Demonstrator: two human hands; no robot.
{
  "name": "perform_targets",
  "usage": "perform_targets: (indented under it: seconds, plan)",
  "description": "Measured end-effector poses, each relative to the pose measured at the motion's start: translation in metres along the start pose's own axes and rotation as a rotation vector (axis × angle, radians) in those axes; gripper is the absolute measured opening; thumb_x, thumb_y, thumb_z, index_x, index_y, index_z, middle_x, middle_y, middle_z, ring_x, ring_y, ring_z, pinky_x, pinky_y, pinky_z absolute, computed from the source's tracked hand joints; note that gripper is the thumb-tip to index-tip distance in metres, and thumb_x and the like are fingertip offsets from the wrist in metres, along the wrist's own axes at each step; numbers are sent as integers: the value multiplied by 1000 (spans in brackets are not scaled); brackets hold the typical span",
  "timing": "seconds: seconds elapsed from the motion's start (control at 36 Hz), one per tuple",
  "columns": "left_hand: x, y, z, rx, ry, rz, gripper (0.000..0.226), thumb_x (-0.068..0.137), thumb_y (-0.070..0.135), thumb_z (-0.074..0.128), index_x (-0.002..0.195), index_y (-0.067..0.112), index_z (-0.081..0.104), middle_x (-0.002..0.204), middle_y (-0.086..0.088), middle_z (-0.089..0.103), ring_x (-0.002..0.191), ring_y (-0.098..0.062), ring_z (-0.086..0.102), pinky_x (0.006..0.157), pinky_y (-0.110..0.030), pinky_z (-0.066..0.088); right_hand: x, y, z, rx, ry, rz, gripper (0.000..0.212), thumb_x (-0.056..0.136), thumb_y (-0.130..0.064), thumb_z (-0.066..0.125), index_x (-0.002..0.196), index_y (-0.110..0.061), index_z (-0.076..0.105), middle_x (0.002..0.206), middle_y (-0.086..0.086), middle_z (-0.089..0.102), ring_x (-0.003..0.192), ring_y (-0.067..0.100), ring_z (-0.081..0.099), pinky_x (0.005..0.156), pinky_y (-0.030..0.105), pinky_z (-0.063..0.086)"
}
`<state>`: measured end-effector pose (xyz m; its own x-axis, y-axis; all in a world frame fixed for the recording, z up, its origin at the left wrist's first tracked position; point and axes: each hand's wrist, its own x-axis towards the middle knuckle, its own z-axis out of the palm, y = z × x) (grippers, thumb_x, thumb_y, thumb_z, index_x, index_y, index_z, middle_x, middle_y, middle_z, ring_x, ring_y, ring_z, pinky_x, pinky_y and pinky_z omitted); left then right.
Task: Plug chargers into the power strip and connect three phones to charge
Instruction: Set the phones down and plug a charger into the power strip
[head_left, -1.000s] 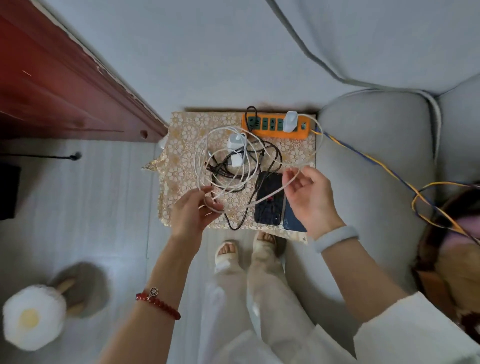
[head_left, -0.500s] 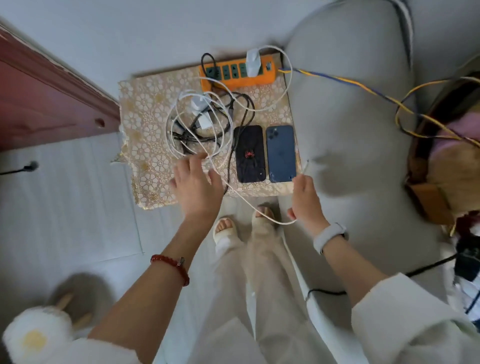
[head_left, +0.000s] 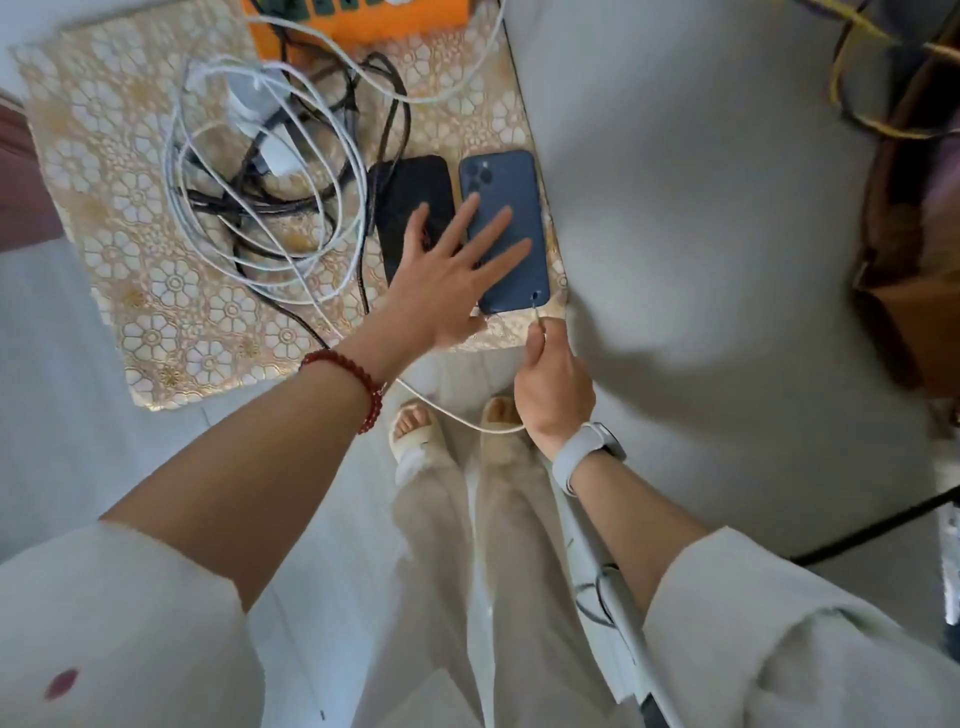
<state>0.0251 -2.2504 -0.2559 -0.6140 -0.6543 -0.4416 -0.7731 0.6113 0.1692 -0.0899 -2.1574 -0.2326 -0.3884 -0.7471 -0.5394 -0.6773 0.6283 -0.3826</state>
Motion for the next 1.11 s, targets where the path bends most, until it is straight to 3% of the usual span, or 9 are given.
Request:
perform_targets:
  seconds: [0.11,0.25,0.42,0.56,0.69,0.81,0.89,1.03,1.11]
  plan:
    - [17,-4,-7,86,-18,129,95,79,46,61,145,37,-7,157,-3,-10,143,-32,-12,108,-63,-5,3,0,3,65,22,-11,30,98,-26,31,114,-11,51,101,17,66,94,41,57,70,40,43]
    - [41,-6,-17,169,-123,198,114,64,49,76,143,44,-6,156,-8,-15,142,-36,-12,109,-63,6,3,-5,9,218,52,30,26,96,-28,34,104,-12,53,88,17,68,81,42,62,67,41,50]
    - [44,-4,-30,193,-132,210,108,58,48,81,141,45,12,157,-4,-7,142,-38,-3,103,-66,20,6,-5,8,235,50,65,25,95,-28,35,104,-14,54,84,16,68,76,42,64,68,46,53]
    - [44,-8,-38,194,-114,256,102,61,50,78,141,41,16,156,-1,4,141,-41,-1,99,-69,25,7,-5,4,264,81,80,22,93,-26,39,103,-15,57,88,14,67,78,41,65,69,47,52]
    - [41,-18,-51,66,-106,314,99,65,45,77,143,32,19,155,4,10,140,-44,0,101,-67,30,4,-13,-3,384,150,77,19,91,-23,46,99,-15,61,73,9,63,73,38,64,68,42,52]
    - [38,-23,-67,-88,-77,301,97,66,43,77,144,27,20,155,3,13,140,-43,8,94,-53,44,3,-23,-13,436,225,44,19,89,-19,51,100,-11,65,58,8,55,64,36,59,64,36,47]
    - [37,-24,-79,-192,-82,286,96,66,38,77,143,25,21,155,2,15,140,-41,12,101,-51,39,4,-28,-22,458,259,32,17,88,-18,52,97,-11,66,55,14,51,60,36,52,59,33,41]
    - [37,-24,-80,-237,-100,285,97,65,34,77,143,26,21,154,3,15,140,-40,13,103,-53,38,10,-31,-33,448,259,58,19,88,-20,52,94,-11,67,49,2,37,57,24,39,59,33,38]
    - [37,-23,-81,-262,-106,285,97,65,32,77,143,26,20,154,5,14,141,-40,12,106,-50,35,10,-33,-40,409,236,41,18,87,-21,51,84,-11,66,52,13,42,59,32,41,56,32,37]
